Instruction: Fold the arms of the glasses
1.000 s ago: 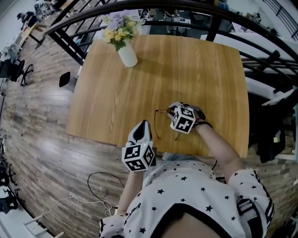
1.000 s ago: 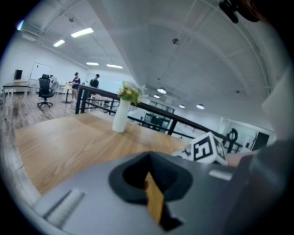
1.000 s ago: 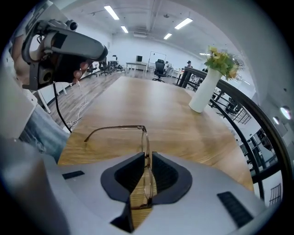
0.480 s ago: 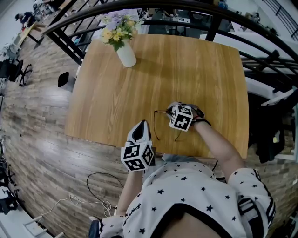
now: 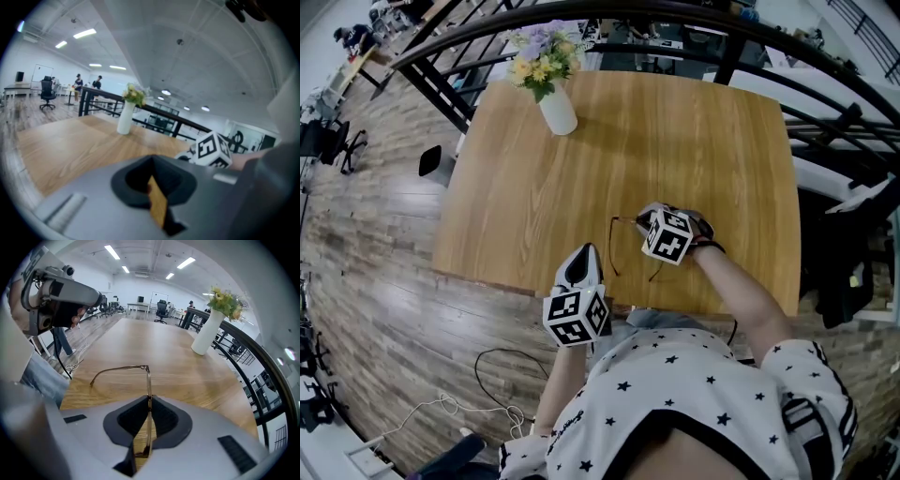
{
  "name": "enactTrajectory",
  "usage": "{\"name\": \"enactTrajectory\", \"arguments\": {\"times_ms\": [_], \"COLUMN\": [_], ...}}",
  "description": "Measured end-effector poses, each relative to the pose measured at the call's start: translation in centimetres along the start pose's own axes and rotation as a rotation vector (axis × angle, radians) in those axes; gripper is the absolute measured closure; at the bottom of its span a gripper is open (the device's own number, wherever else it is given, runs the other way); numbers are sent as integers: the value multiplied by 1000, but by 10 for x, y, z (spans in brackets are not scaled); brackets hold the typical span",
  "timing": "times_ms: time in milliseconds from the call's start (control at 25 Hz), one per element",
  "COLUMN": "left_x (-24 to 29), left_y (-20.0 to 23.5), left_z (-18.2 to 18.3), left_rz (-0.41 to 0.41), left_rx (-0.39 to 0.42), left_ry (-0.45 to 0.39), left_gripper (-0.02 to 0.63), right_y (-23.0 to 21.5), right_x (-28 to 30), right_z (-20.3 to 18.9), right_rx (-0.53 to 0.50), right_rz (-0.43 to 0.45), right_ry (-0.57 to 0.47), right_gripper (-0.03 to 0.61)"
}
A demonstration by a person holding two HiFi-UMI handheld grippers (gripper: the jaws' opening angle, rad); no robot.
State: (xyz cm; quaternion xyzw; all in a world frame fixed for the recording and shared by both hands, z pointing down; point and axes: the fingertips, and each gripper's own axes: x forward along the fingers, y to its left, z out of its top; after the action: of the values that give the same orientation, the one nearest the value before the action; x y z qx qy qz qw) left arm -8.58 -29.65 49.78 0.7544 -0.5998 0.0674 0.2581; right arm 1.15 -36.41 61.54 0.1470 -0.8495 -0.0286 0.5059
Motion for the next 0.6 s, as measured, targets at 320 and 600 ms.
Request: {"name": "enactTrajectory", "arguments": {"times_ms": [320, 600], "left_x": [-14, -34], "left_y": [-4, -7], "left_z": [-4, -9], "left_rz": [-24, -54], "left_rx": [18, 27], "left_ry": [-2, -6], "left_gripper": [606, 606], "right_y": [-1, 7], "right_x": [-27, -54], "right_z": [13, 26], "right_rx": [23, 53], "right_rz": [-84, -169], "right_ry": [-37, -67], "right_gripper": [558, 558]}}
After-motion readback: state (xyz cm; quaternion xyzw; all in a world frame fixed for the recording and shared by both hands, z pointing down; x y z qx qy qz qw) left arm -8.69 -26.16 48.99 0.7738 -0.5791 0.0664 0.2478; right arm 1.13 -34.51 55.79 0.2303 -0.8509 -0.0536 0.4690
